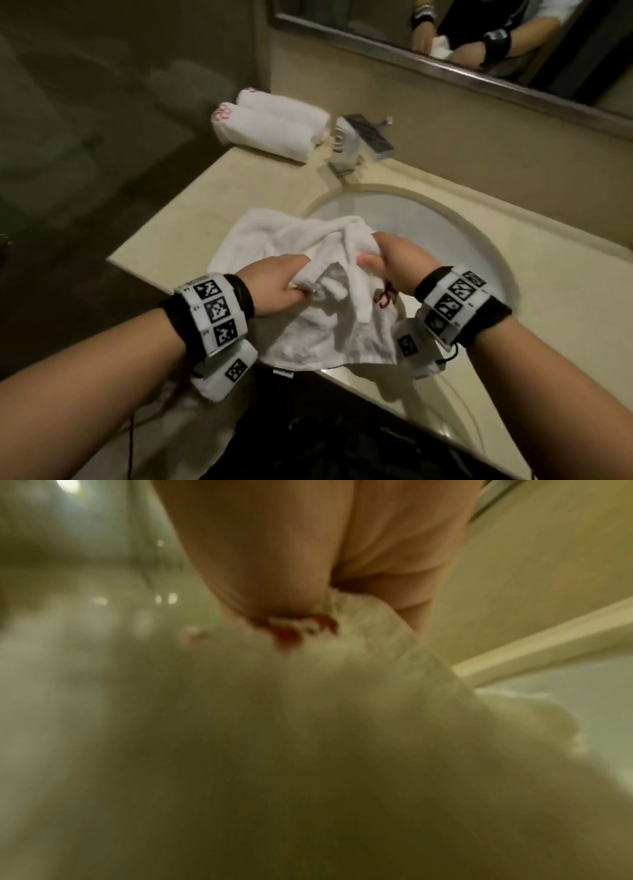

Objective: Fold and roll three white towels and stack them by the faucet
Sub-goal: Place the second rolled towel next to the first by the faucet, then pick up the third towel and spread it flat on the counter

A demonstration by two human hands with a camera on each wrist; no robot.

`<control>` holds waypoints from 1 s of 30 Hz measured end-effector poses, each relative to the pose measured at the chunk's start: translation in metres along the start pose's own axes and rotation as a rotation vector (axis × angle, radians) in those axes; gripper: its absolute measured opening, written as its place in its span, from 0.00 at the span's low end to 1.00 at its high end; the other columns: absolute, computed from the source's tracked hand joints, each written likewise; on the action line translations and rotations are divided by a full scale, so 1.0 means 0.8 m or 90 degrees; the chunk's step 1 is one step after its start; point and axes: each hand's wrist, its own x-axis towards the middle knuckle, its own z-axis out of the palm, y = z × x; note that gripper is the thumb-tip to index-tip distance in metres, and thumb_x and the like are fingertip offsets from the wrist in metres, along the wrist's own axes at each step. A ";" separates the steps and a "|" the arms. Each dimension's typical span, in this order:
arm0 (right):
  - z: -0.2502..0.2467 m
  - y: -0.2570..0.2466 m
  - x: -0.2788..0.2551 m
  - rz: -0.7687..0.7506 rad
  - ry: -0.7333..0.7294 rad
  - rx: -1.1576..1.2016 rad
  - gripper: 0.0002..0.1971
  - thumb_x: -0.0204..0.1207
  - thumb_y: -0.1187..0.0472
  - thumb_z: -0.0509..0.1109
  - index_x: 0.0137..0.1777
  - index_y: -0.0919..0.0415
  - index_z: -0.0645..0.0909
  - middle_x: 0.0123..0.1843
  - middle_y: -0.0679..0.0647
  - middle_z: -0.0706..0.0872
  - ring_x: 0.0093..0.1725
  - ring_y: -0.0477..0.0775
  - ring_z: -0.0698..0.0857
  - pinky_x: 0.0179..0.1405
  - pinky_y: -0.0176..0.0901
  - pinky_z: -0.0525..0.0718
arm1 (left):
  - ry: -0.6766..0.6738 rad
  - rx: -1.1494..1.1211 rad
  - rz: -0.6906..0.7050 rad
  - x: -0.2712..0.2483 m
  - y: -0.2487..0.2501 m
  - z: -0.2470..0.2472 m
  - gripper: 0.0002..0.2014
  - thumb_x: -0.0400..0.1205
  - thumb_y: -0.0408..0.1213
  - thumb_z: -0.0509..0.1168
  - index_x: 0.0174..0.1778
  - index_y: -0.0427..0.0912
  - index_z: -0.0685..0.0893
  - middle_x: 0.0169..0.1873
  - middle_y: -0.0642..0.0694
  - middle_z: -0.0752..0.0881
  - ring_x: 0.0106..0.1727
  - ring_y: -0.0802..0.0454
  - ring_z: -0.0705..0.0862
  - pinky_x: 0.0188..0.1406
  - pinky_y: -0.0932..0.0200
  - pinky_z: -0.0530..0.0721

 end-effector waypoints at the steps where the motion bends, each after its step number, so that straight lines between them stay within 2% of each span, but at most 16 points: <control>1: -0.013 0.019 -0.027 0.023 0.022 0.007 0.19 0.77 0.49 0.63 0.63 0.60 0.75 0.60 0.61 0.83 0.56 0.60 0.81 0.45 0.41 0.68 | -0.010 -0.025 0.025 0.007 0.028 0.005 0.16 0.78 0.43 0.64 0.59 0.42 0.75 0.59 0.42 0.82 0.59 0.45 0.79 0.56 0.54 0.76; 5: -0.047 0.110 -0.161 0.180 0.063 -0.008 0.18 0.78 0.49 0.62 0.61 0.60 0.75 0.57 0.61 0.84 0.50 0.57 0.80 0.43 0.41 0.67 | -0.140 -0.049 0.135 0.043 0.148 0.052 0.22 0.77 0.46 0.67 0.65 0.45 0.74 0.62 0.44 0.82 0.62 0.46 0.79 0.62 0.55 0.75; 8: -0.040 0.164 -0.249 0.305 0.054 0.020 0.19 0.78 0.49 0.62 0.62 0.61 0.75 0.59 0.60 0.84 0.53 0.58 0.80 0.44 0.41 0.67 | -0.223 -0.022 0.206 0.064 0.213 0.095 0.20 0.77 0.48 0.67 0.63 0.45 0.75 0.60 0.43 0.83 0.61 0.45 0.79 0.62 0.55 0.76; 11: -0.018 0.203 -0.309 0.416 0.070 0.057 0.18 0.79 0.49 0.61 0.59 0.62 0.76 0.56 0.60 0.84 0.47 0.55 0.78 0.43 0.41 0.68 | -0.284 0.000 0.240 0.081 0.259 0.131 0.19 0.78 0.50 0.65 0.62 0.46 0.76 0.60 0.44 0.83 0.60 0.46 0.79 0.60 0.58 0.74; 14: 0.000 0.218 -0.343 0.501 0.186 0.051 0.18 0.79 0.50 0.61 0.61 0.60 0.77 0.52 0.56 0.81 0.49 0.55 0.78 0.47 0.41 0.72 | -0.313 -0.001 0.263 0.095 0.291 0.150 0.18 0.80 0.49 0.62 0.64 0.48 0.76 0.61 0.44 0.82 0.61 0.47 0.78 0.58 0.60 0.72; 15: 0.003 0.217 -0.351 0.494 0.236 0.062 0.18 0.79 0.48 0.61 0.62 0.59 0.77 0.52 0.53 0.79 0.50 0.53 0.78 0.50 0.43 0.74 | -0.318 -0.004 0.276 0.100 0.300 0.153 0.17 0.80 0.48 0.62 0.64 0.48 0.76 0.62 0.44 0.82 0.62 0.46 0.78 0.60 0.59 0.72; 17: 0.002 0.207 -0.359 0.408 0.298 0.129 0.21 0.77 0.43 0.60 0.62 0.55 0.77 0.53 0.48 0.80 0.51 0.46 0.78 0.51 0.38 0.74 | -0.314 -0.023 0.298 0.109 0.315 0.152 0.16 0.81 0.46 0.61 0.63 0.47 0.77 0.60 0.44 0.83 0.61 0.46 0.79 0.61 0.58 0.73; 19: -0.003 0.191 -0.358 0.327 0.292 0.197 0.23 0.72 0.38 0.61 0.60 0.51 0.77 0.52 0.43 0.81 0.51 0.41 0.79 0.49 0.33 0.72 | -0.290 -0.045 0.316 0.117 0.327 0.146 0.13 0.82 0.44 0.59 0.58 0.43 0.79 0.52 0.45 0.84 0.57 0.47 0.80 0.53 0.61 0.73; 20: -0.005 0.187 -0.356 0.316 0.282 0.190 0.22 0.70 0.38 0.63 0.57 0.51 0.78 0.51 0.43 0.81 0.50 0.42 0.79 0.48 0.34 0.73 | -0.278 -0.042 0.330 0.120 0.334 0.142 0.11 0.83 0.43 0.58 0.55 0.42 0.79 0.47 0.46 0.82 0.52 0.48 0.80 0.49 0.63 0.72; 22: -0.008 0.186 -0.348 0.332 0.263 0.103 0.15 0.74 0.46 0.64 0.52 0.56 0.79 0.48 0.49 0.83 0.50 0.51 0.81 0.47 0.42 0.76 | -0.261 0.000 0.358 0.125 0.343 0.133 0.10 0.84 0.42 0.56 0.49 0.41 0.79 0.41 0.48 0.79 0.46 0.50 0.77 0.43 0.62 0.69; 23: -0.011 0.187 -0.343 0.353 0.264 0.063 0.11 0.77 0.52 0.62 0.51 0.58 0.79 0.48 0.52 0.83 0.51 0.56 0.81 0.47 0.46 0.76 | -0.253 0.022 0.364 0.127 0.345 0.128 0.11 0.84 0.43 0.56 0.48 0.40 0.79 0.40 0.47 0.79 0.45 0.50 0.76 0.43 0.61 0.70; 25: -0.025 0.190 -0.338 0.378 0.320 0.050 0.09 0.79 0.60 0.59 0.52 0.58 0.80 0.51 0.55 0.85 0.53 0.58 0.80 0.46 0.43 0.73 | -0.229 0.071 0.363 0.132 0.344 0.116 0.12 0.84 0.44 0.55 0.49 0.39 0.79 0.41 0.45 0.80 0.45 0.48 0.77 0.46 0.58 0.73; 28: -0.064 0.187 -0.333 0.349 0.434 0.023 0.09 0.79 0.61 0.60 0.52 0.59 0.81 0.52 0.58 0.87 0.52 0.60 0.81 0.40 0.41 0.66 | -0.180 0.133 0.349 0.136 0.336 0.097 0.12 0.82 0.50 0.56 0.49 0.45 0.76 0.45 0.46 0.82 0.50 0.45 0.80 0.50 0.56 0.76; 30: -0.095 0.178 -0.322 0.309 0.458 -0.021 0.11 0.80 0.56 0.59 0.51 0.59 0.82 0.51 0.60 0.87 0.51 0.62 0.82 0.39 0.43 0.67 | -0.165 0.075 0.359 0.132 0.338 0.088 0.18 0.76 0.57 0.61 0.51 0.47 0.76 0.49 0.49 0.82 0.52 0.50 0.81 0.55 0.55 0.79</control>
